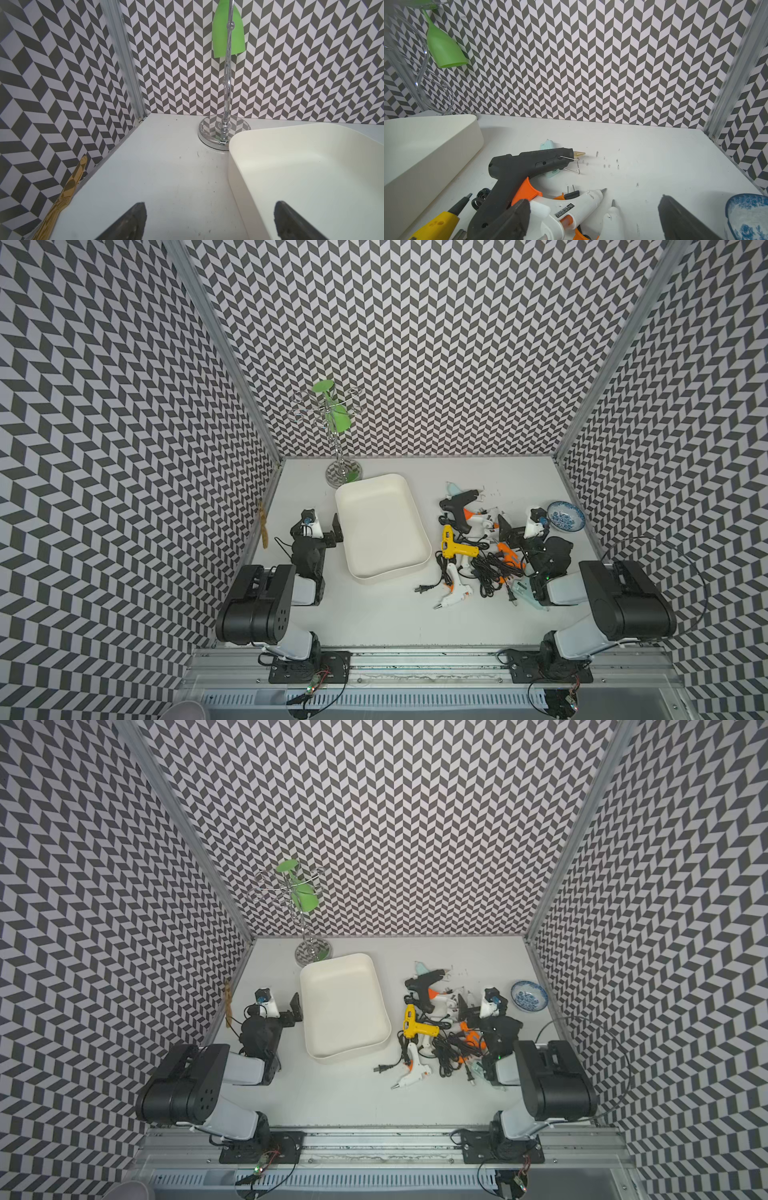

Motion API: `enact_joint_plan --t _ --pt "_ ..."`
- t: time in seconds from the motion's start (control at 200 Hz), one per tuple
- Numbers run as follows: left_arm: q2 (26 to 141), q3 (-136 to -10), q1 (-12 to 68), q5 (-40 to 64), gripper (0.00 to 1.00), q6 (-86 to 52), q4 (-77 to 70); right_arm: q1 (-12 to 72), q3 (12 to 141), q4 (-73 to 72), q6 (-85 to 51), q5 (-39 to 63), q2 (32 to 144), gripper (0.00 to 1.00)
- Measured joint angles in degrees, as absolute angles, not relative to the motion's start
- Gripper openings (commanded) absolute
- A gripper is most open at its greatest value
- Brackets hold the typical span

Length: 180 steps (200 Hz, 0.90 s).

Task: Put the hot melt glue gun into the storage box
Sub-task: Pick up the hot melt adhesive gun from the center of the board.

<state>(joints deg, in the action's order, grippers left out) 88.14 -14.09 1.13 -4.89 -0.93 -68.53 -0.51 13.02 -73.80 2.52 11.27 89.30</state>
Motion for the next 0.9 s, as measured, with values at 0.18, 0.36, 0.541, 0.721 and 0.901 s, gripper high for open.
enact_joint_plan --t 0.18,0.36,0.541,0.721,0.901 --pt "88.14 -14.09 1.13 -4.91 0.99 -0.93 -68.53 -0.51 13.02 -73.8 2.52 11.29 89.3 0.99" --pt "88.14 -14.09 1.19 -4.91 0.99 -0.91 -68.51 -0.51 13.02 -73.8 2.52 11.29 89.3 0.99" --pt "88.14 -14.17 1.41 -5.08 1.0 -0.91 -68.51 -0.54 13.02 -73.82 2.52 11.29 89.3 0.99" --pt "88.16 -14.17 1.48 -5.13 1.0 -0.91 -68.51 -0.56 13.02 -73.8 2.5 11.4 89.3 0.99" --pt "87.74 -14.26 1.56 -6.09 1.0 -0.97 -67.99 -0.56 13.1 -71.61 1.3 8.45 87.2 1.0"
